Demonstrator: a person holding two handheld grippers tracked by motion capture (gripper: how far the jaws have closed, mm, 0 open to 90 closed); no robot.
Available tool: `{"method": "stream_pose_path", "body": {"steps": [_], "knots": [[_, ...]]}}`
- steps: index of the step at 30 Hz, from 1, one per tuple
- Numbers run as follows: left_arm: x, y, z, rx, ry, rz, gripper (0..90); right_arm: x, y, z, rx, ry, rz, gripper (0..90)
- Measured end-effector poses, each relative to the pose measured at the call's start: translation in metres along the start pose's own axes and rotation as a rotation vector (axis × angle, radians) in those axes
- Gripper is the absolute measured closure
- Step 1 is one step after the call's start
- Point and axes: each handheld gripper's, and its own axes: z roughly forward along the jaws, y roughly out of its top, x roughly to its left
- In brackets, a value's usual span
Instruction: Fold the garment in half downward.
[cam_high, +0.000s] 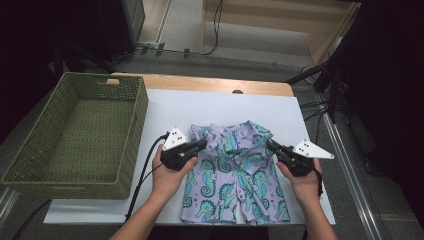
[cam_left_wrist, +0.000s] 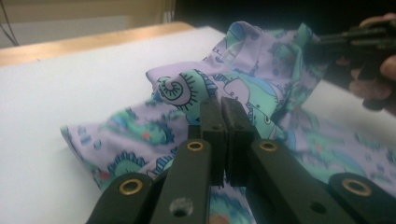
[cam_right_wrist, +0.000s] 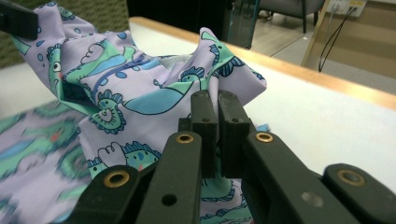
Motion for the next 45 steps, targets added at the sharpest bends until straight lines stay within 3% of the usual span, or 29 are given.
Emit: {"method": "stream_pose_path", "body": {"steps": [3, 6, 8, 12, 15, 21, 25, 26, 28, 30, 33, 36, 39, 43, 45], "knots": [[-0.011, -0.012, -0.005, 0.041, -0.015, 0.040, 88.0, 0.009, -0.012, -0.012, 0.016, 0.014, -0.007, 85.4], [-0.019, -0.022, -0.010, 0.061, -0.039, 0.038, 88.1, 0.017, -0.023, -0.025, 0.038, 0.016, -0.005, 85.4], [-0.025, -0.029, -0.013, 0.082, -0.032, 0.063, 88.1, 0.021, -0.030, -0.033, 0.053, 0.016, -0.002, 85.3], [-0.035, -0.043, -0.016, 0.124, -0.051, 0.068, 88.1, 0.027, -0.042, -0.048, 0.074, 0.030, 0.031, 85.3], [-0.038, -0.051, -0.021, 0.131, -0.064, 0.044, 88.0, 0.034, -0.048, -0.056, 0.090, 0.040, 0.025, 85.3], [-0.047, -0.061, -0.032, 0.170, -0.082, 0.086, 88.0, 0.045, -0.058, -0.071, 0.122, 0.067, 0.034, 85.3], [-0.053, -0.068, -0.030, 0.230, -0.066, 0.145, 87.6, 0.048, -0.067, -0.073, 0.163, 0.078, 0.041, 84.9], [-0.054, -0.069, -0.027, 0.249, -0.071, 0.143, 87.2, 0.048, -0.069, -0.072, 0.175, 0.081, 0.040, 83.9], [-0.052, -0.069, -0.024, 0.280, -0.083, 0.128, 80.9, 0.048, -0.071, -0.070, 0.201, 0.079, 0.049, 70.7], [-0.048, -0.066, -0.025, 0.248, -0.080, 0.103, 70.3, 0.043, -0.070, -0.071, 0.183, 0.091, 0.097, 52.7], [-0.037, -0.052, -0.026, 0.204, -0.072, 0.036, 62.4, 0.033, -0.063, -0.077, 0.127, 0.100, 0.164, 43.3], [-0.024, -0.034, -0.025, 0.164, -0.016, -0.003, 62.4, 0.021, -0.054, -0.077, 0.087, 0.075, 0.215, 43.0], [-0.011, -0.016, -0.016, 0.142, 0.012, -0.031, 62.5, 0.011, -0.044, -0.070, 0.075, 0.026, 0.245, 48.3], [0.007, -0.005, 0.002, 0.145, 0.045, -0.062, 63.8, -0.001, -0.033, -0.052, 0.088, 0.004, 0.238, 57.7], [0.017, -0.003, 0.015, 0.162, 0.065, -0.066, 69.2, -0.005, -0.028, -0.041, 0.097, 0.002, 0.240, 64.8]]}}
